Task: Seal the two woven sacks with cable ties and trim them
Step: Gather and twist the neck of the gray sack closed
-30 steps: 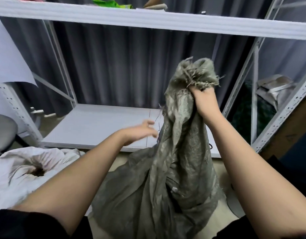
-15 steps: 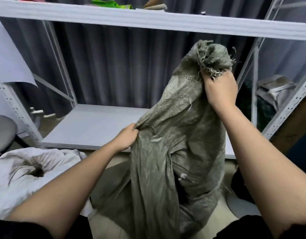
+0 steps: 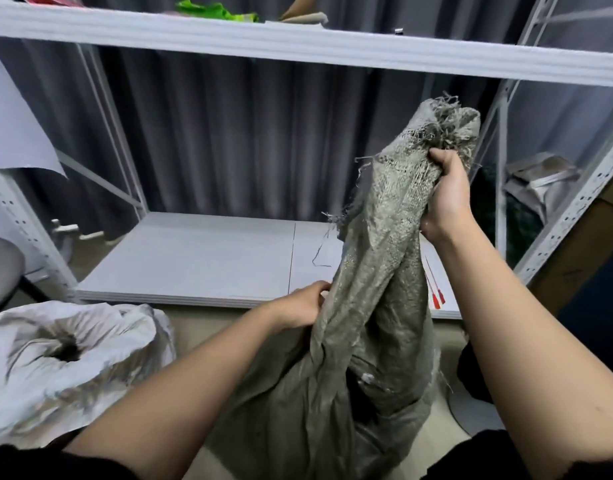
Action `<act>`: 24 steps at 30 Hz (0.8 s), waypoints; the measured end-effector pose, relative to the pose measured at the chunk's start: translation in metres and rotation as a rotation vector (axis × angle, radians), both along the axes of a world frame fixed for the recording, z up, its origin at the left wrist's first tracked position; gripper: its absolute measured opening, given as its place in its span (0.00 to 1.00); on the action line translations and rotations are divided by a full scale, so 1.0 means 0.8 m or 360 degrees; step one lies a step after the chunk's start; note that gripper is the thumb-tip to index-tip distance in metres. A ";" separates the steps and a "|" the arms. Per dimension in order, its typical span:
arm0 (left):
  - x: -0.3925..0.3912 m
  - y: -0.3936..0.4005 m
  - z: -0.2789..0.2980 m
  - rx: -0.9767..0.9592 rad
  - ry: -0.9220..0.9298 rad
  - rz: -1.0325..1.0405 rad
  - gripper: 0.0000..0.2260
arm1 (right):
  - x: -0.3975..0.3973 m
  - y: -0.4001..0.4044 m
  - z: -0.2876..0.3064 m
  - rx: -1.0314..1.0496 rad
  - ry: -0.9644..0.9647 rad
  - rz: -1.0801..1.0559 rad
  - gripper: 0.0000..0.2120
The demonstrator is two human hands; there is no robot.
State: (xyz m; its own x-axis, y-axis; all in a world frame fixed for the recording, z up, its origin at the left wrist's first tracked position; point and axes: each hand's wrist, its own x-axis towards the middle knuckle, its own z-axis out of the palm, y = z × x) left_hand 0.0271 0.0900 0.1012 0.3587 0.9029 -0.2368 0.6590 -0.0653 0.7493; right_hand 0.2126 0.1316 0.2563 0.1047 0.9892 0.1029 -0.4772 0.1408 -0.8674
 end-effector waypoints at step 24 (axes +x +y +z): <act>-0.119 -0.003 0.070 -0.0088 -0.0226 0.0213 0.19 | 0.044 0.040 0.003 0.0098 -0.0730 -0.0666 0.22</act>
State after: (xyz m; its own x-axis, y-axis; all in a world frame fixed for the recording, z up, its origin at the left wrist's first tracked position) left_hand -0.0679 0.0878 0.1572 0.2697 0.9317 -0.2431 0.5467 0.0597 0.8352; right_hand 0.2481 0.1634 0.2586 0.4138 0.8646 0.2849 0.0487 0.2915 -0.9553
